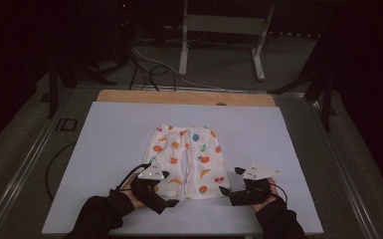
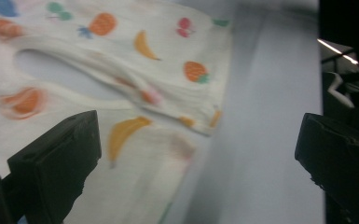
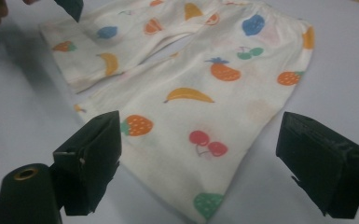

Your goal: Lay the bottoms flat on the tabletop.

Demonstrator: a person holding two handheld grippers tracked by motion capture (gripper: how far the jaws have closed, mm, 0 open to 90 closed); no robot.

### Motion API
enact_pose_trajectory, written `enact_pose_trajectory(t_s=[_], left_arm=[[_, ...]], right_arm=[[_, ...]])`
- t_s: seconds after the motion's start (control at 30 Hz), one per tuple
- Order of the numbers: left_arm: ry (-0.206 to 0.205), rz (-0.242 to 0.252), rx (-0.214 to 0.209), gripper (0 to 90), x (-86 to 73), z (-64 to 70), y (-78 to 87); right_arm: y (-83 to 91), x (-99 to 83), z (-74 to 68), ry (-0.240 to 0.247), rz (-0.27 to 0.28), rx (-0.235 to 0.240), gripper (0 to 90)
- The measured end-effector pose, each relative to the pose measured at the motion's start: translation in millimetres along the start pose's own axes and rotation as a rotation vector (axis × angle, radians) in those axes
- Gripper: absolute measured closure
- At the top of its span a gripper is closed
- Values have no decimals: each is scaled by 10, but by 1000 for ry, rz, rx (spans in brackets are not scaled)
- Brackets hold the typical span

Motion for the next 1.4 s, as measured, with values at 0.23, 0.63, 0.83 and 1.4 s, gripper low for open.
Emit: enact_pose_trajectory(t_s=[0.23,0.63,0.83,1.4], left_arm=[[29,45,33,5,-118,-139,218],[96,80,133,6,-341,-371,646],[118,88,161,6,-452,-382,836],[203,120,241,6,-747,-359,1237]], right_arm=[[-5,-15,1,26,28,0,139],[10,-79,90,-15,62,1,115],[21,-123,154,-7,55,-31,114],[10,-187,164,4,26,-38,112]])
Point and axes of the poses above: each handheld gripper's, and its own axes: y roughly backward along the jaws, x roughly out of its top, z roughly to its right, the point moved 7 cm from there along -y, roughly forward along the jaws, and after that the axes turned 8 degrees about z, right-handed, at the moved point
